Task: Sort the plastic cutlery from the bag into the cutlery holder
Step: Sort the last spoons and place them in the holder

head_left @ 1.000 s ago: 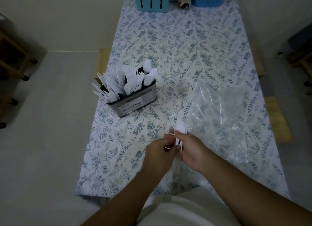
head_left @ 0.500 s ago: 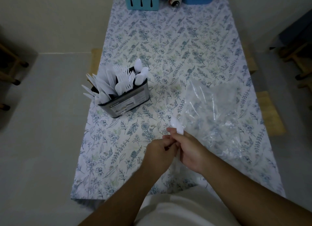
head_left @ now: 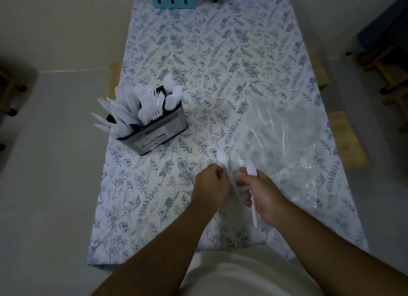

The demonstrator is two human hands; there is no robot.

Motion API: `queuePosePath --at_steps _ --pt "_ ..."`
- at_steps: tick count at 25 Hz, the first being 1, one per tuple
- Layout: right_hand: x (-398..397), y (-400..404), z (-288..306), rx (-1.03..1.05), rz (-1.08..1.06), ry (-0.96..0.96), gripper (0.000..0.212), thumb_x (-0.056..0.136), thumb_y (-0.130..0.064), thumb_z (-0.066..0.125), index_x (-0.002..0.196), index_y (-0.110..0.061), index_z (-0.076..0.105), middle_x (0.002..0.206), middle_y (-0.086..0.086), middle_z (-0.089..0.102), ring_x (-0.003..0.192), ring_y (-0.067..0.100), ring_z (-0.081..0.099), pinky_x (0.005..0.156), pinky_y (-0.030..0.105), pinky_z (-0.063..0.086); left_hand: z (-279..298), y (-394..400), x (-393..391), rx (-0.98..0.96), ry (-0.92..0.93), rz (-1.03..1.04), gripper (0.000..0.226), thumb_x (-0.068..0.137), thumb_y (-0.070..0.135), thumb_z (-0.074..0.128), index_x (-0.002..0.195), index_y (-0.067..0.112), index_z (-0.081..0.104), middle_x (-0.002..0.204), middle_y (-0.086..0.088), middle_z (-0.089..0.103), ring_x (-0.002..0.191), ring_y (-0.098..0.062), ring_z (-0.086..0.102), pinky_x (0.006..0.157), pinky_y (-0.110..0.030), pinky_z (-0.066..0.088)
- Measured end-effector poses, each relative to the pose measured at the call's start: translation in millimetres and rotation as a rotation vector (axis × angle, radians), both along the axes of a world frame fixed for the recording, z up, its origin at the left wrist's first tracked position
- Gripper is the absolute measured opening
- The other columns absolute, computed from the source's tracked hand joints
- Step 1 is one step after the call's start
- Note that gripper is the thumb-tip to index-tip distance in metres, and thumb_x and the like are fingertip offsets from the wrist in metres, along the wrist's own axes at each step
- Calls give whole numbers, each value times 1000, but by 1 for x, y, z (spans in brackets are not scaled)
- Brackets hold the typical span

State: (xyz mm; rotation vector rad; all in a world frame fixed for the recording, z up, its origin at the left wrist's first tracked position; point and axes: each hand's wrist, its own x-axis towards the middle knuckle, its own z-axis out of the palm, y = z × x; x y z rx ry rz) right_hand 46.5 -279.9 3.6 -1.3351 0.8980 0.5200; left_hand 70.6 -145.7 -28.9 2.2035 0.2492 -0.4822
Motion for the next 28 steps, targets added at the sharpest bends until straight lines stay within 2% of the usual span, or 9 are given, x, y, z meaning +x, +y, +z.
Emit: queuePosePath --at_steps 5,11,13,15,17,19,21,24,28 --pt "-3 -17 -1 14 -43 24 26 96 -12 56 118 -22 63 99 10 65 62 17 46 53 30 39 0 -15 17 93 30 36 33 85 46 74 85 15 63 75 2 66 65 -14 64 58 -25 50" --pt "0 -19 0 160 -76 7 33 95 -3 52 124 -15 59 99 15 67 62 18 46 53 31 40 2 -1 25 343 -49 -169 13 92 25 61 91 11 62 80 -3 64 71 -17 63 59 -29 54" --pt "4 -16 1 237 -89 -6 35 96 1 49 126 -12 59 94 16 67 61 19 48 55 32 43 4 16 20 262 -124 -165 12 95 16 58 89 11 66 76 -2 65 62 -13 59 56 -25 49" --pt "9 -9 4 299 -99 -30 36 95 3 50 127 -10 59 90 16 69 65 22 56 60 35 48 8 24 7 28 -120 -42 14 96 13 61 99 11 75 81 -2 72 63 -7 62 65 -19 53" --pt "13 -1 8 363 -77 -56 34 95 4 52 125 -7 61 93 18 74 76 27 69 69 37 56 11 25 -6 -226 -30 113 21 95 14 67 114 10 75 101 -4 78 84 -11 73 87 -30 59" --pt "15 10 9 476 -58 -51 34 96 -2 48 129 0 58 113 26 72 96 34 72 76 41 60 16 20 -17 -338 12 162 23 95 13 68 117 11 74 105 -3 78 93 -16 75 90 -39 60" --pt "17 21 12 530 -41 10 40 97 -12 43 131 5 56 124 32 67 111 35 67 89 43 58 23 17 -22 -291 -37 96 19 97 10 63 109 11 77 91 1 78 83 -17 75 84 -35 61" --pt "20 36 19 599 -69 37 42 100 -28 37 114 0 65 97 19 73 99 30 67 91 40 50 36 20 -24 -69 -187 -18 19 100 10 56 100 3 73 78 -3 66 69 -15 60 70 -25 51" --pt "23 48 19 701 -107 -14 64 104 -52 30 131 -2 61 125 23 68 119 34 65 106 47 46 48 29 -22 -177 -170 137 37 97 10 60 129 28 64 96 17 71 87 6 67 79 -13 55"
